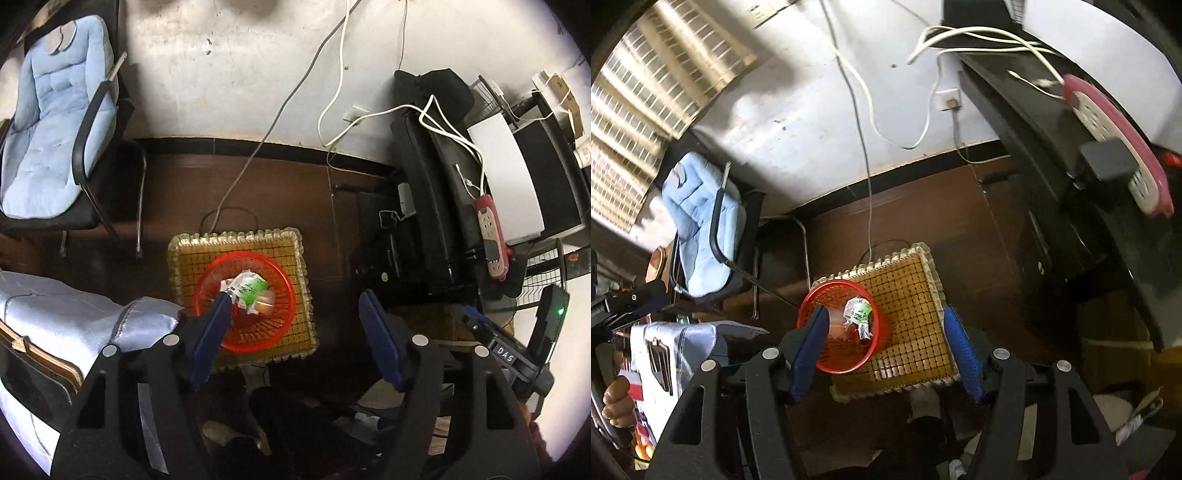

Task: Collect trash
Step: 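Open the left gripper to drop the plastic container into the wastebasket, then bring both empty grippers back over the table, then grasp the yellow and red mesh fruit nets with the left gripper, then lower right gripper onto the clear plastic box with red contents while left holds the nets, then carry the nets and plastic box over the red wastebasket and open both grippers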

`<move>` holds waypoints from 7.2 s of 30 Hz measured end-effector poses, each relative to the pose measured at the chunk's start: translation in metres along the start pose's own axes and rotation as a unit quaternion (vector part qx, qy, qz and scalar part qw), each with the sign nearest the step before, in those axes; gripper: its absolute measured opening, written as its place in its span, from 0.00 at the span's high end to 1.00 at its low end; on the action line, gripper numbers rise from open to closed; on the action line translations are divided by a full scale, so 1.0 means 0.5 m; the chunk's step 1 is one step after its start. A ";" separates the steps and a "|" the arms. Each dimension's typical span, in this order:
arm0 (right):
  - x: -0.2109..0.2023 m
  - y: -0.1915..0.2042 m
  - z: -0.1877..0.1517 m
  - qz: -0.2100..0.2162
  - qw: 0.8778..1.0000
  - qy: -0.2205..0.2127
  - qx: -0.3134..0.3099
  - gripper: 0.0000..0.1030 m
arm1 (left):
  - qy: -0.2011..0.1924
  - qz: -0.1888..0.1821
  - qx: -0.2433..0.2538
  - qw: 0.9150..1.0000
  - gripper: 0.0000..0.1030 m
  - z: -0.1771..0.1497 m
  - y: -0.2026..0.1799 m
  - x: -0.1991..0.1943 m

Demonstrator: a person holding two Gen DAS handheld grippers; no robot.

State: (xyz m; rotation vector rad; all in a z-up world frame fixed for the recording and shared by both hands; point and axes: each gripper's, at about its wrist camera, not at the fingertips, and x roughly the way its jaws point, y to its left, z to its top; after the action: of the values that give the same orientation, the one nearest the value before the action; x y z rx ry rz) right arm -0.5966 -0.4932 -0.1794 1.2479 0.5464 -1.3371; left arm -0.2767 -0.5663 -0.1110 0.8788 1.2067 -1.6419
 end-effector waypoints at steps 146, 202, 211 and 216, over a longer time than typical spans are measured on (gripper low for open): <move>-0.082 1.062 -0.976 0.228 0.556 0.312 -0.736 0.23 | -0.305 0.228 -0.671 0.636 0.57 -1.399 0.397 -0.658; -0.063 0.835 -0.285 0.247 0.857 0.112 -0.438 0.44 | -0.290 0.150 -0.397 0.858 0.57 -0.732 0.468 -0.614; -0.019 0.700 -0.164 0.219 0.905 0.092 -0.354 0.44 | -0.275 0.132 -0.349 0.886 0.57 -0.596 0.440 -0.584; 0.006 0.631 -0.125 0.201 0.922 0.089 -0.318 0.44 | -0.264 0.121 -0.331 0.898 0.57 -0.536 0.427 -0.562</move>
State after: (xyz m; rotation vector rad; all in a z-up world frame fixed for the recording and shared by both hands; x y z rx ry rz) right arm -0.2875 -0.5096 -0.0917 0.8723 0.7331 -0.6221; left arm 0.0319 -0.2677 -0.0012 0.1212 1.0943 -1.0442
